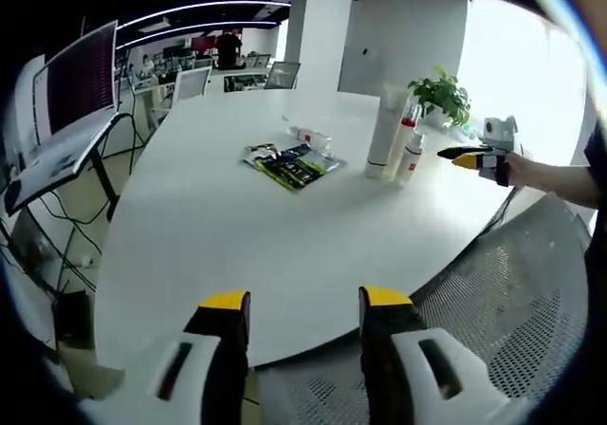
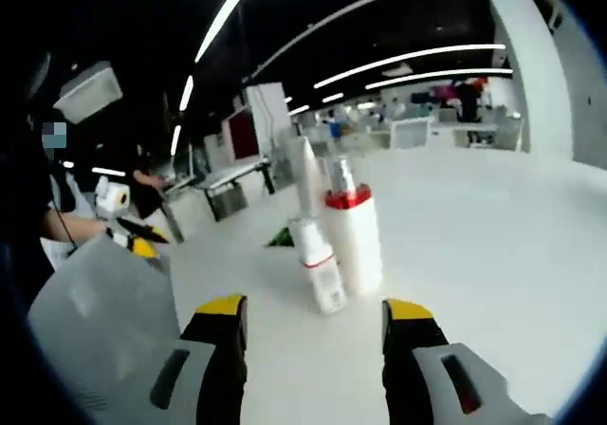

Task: Arrange the skincare products in the storage area until every visible bottle or jar stands upright without overlapping.

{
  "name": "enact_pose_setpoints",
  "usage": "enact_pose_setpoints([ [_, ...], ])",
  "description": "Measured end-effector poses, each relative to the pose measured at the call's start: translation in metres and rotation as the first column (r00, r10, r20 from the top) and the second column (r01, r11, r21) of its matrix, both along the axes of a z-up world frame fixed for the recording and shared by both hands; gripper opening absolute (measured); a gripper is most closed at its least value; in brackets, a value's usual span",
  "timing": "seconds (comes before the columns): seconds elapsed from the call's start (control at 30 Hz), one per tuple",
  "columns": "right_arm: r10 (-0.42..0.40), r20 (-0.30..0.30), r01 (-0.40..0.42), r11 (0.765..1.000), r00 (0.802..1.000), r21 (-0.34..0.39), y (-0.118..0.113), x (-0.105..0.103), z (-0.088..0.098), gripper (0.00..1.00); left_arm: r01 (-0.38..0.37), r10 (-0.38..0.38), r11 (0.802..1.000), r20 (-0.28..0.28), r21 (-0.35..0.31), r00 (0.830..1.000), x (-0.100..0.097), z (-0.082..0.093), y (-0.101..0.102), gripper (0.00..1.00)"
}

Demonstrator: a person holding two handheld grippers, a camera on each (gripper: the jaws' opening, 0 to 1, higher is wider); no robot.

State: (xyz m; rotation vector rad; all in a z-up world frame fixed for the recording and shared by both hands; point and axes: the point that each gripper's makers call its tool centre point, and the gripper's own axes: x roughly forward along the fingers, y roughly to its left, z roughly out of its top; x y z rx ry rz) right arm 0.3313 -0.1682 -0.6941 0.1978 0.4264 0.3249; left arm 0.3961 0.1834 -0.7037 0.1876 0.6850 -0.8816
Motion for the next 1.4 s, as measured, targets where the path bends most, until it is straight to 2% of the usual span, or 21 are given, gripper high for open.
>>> enact_pose_setpoints([
  [0.17, -0.058, -0.059, 0.059, 0.998, 0.997, 0.007, 0.011, -0.017, 0.0, 0.65, 0.001, -0.001, 1.0, 0.0, 0.001, 1.0, 0.0, 0.0, 0.0, 0.41],
  [0.23, -0.065, -0.053, 0.066, 0.998, 0.996, 0.01, 0.016, -0.021, 0.003, 0.65, 0.001, -0.001, 1.0, -0.001, 0.001, 1.0, 0.0, -0.001, 0.0, 0.41],
  [0.33, -0.063, -0.053, 0.067, 0.995, 0.997, 0.078, 0.031, -0.024, 0.012, 0.68, 0.002, -0.002, 1.0, -0.006, 0.004, 1.0, -0.001, -0.002, 0.0, 0.41],
  [0.43, -0.072, -0.052, 0.074, 0.996, 0.996, 0.041, 0.038, -0.026, 0.017, 0.76, 0.001, -0.001, 1.0, -0.011, 0.006, 1.0, -0.002, -0.002, 0.001, 0.41],
  [0.53, -0.126, -0.075, 0.124, 0.992, 0.989, -0.038, 0.035, -0.032, 0.018, 0.83, 0.002, -0.002, 1.0, -0.007, 0.005, 1.0, -0.001, -0.002, 0.001, 0.41],
  [0.6, -0.141, -0.089, 0.136, 0.989, 0.986, -0.056, 0.04, -0.038, 0.022, 0.88, 0.001, -0.001, 1.0, -0.006, 0.004, 1.0, -0.001, -0.002, 0.001, 0.41],
  [0.67, -0.186, -0.12, 0.178, 0.981, 0.975, -0.073, 0.04, -0.045, 0.022, 0.9, -0.001, 0.001, 1.0, -0.005, 0.003, 1.0, -0.001, -0.002, 0.001, 0.41],
  [0.73, -0.247, -0.151, 0.245, 0.969, 0.957, -0.029, 0.043, -0.049, 0.02, 0.93, -0.003, 0.003, 1.0, -0.002, 0.0, 1.0, -0.001, -0.002, 0.001, 0.41],
  [0.77, -0.247, -0.167, 0.25, 0.968, 0.954, -0.005, 0.05, -0.052, 0.019, 0.94, -0.001, 0.001, 1.0, -0.002, -0.001, 1.0, -0.001, -0.001, 0.0, 0.41],
  [0.8, -0.231, -0.186, 0.232, 0.972, 0.955, -0.015, 0.053, -0.054, 0.015, 0.94, 0.0, 0.0, 1.0, -0.002, -0.001, 1.0, -0.001, -0.002, 0.0, 0.41],
  [0.83, -0.229, -0.248, 0.222, 0.973, 0.941, -0.056, 0.054, -0.062, 0.005, 0.95, 0.003, -0.003, 1.0, -0.002, 0.0, 1.0, -0.001, -0.002, 0.0, 0.41],
  [0.9, -0.218, -0.303, 0.203, 0.976, 0.928, -0.082, 0.06, -0.069, -0.002, 0.98, 0.003, -0.003, 1.0, -0.001, -0.001, 1.0, -0.002, -0.001, 0.0, 0.41],
  [0.93, -0.235, -0.322, 0.207, 0.971, 0.917, -0.12, 0.057, -0.074, -0.007, 0.98, 0.004, -0.004, 1.0, 0.0, -0.002, 1.0, -0.002, -0.001, 0.0, 0.41],
  [1.03, -0.271, -0.295, 0.231, 0.959, 0.916, -0.164, 0.051, -0.075, -0.007, 0.97, 0.004, -0.004, 1.0, 0.002, -0.005, 1.0, -0.002, 0.0, -0.001, 0.41],
  [1.1, -0.338, -0.276, 0.311, 0.941, 0.9, -0.135, 0.046, -0.075, -0.003, 0.98, 0.003, -0.003, 1.0, 0.005, -0.007, 1.0, -0.001, 0.0, -0.001, 0.41],
  [1.17, -0.387, -0.237, 0.362, 0.921, 0.891, -0.145, 0.039, -0.074, -0.002, 0.97, 0.002, -0.002, 1.0, 0.006, -0.009, 1.0, -0.001, 0.001, -0.001, 0.41],
  [1.3, -0.434, -0.251, 0.388, 0.897, 0.865, -0.213, 0.031, -0.08, -0.016, 0.96, 0.006, -0.005, 1.0, 0.006, -0.013, 1.0, -0.002, 0.002, -0.001, 0.4],
  [1.4, -0.456, -0.271, 0.418, 0.889, 0.848, -0.188, 0.033, -0.088, -0.027, 0.93, 0.009, -0.008, 1.0, 0.007, -0.014, 1.0, -0.002, 0.002, -0.002, 0.4],
])
